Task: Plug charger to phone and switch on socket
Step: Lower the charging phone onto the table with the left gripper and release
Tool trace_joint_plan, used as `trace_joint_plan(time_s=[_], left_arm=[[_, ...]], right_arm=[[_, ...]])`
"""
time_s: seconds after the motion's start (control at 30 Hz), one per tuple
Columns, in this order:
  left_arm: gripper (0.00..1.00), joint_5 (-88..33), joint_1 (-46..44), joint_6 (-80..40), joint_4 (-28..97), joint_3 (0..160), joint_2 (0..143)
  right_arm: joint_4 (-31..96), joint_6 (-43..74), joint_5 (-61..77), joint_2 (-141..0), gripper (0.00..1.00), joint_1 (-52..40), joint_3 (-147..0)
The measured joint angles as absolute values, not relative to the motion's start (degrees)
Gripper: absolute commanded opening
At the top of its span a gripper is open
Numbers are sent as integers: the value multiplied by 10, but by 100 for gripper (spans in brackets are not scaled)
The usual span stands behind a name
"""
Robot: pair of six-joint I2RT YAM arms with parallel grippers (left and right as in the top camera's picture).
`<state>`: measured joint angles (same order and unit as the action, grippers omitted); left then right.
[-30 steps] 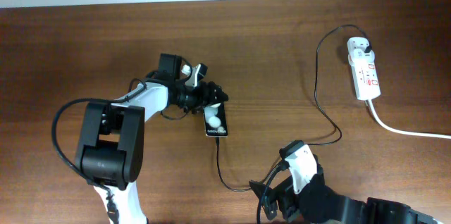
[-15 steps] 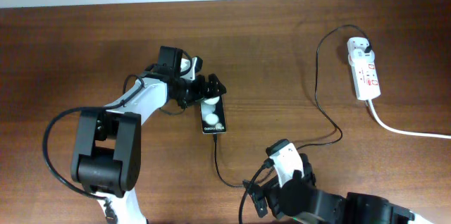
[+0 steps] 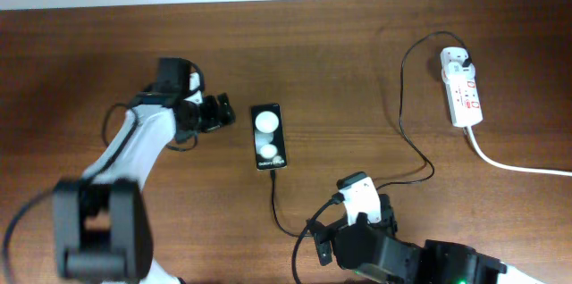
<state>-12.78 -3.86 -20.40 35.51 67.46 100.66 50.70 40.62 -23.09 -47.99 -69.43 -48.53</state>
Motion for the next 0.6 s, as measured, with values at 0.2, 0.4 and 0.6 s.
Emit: trace_joint_plan(time_s=[0.2, 0.4, 0.6], left_arm=[[99, -81, -38, -150, 519, 675, 712], [99, -59, -38, -121, 657, 676, 477], [99, -57, -38, -115, 773, 676, 384]], right_arm=[[497, 408, -214, -581, 99, -694, -485], [492, 493, -214, -613, 99, -694, -485], [492, 580, -215, -613, 99, -694, -485]])
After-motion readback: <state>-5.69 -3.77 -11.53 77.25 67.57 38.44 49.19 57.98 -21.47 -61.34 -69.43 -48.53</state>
